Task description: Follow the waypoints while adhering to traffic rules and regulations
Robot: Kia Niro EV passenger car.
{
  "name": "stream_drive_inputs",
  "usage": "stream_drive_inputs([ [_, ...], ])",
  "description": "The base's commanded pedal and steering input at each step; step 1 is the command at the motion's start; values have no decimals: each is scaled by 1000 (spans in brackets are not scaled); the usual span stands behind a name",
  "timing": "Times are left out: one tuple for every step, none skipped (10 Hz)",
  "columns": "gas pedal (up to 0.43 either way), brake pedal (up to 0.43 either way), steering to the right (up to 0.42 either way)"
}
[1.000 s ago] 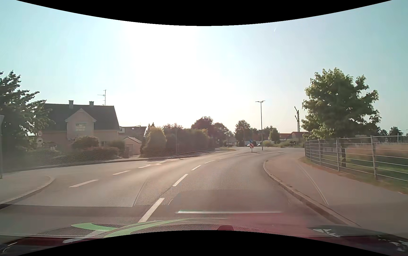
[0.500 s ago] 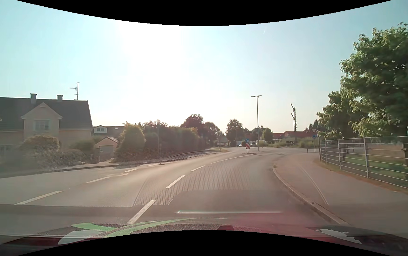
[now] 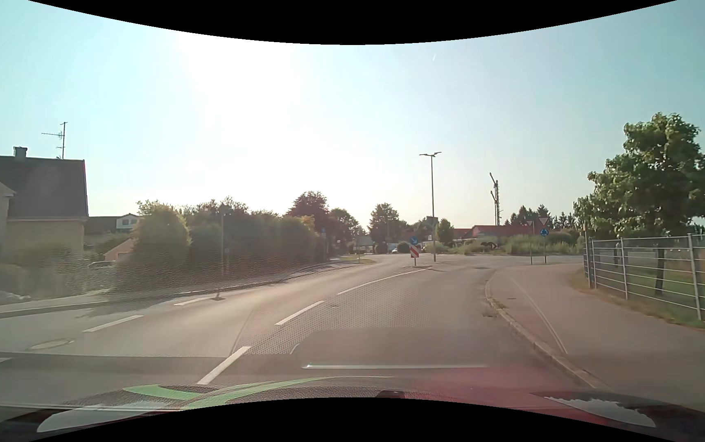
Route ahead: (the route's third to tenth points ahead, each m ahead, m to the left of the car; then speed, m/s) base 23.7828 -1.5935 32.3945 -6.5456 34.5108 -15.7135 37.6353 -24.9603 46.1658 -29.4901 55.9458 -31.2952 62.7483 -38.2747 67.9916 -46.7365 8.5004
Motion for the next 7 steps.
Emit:
stream_drive_inputs([
  [0, 110, 91],
  [0, 116, 96],
  [0, 116, 101],
  [0, 116, 102],
  [0, 110, 102],
  [0, 91, 103],
  [0, 55, 103],
])
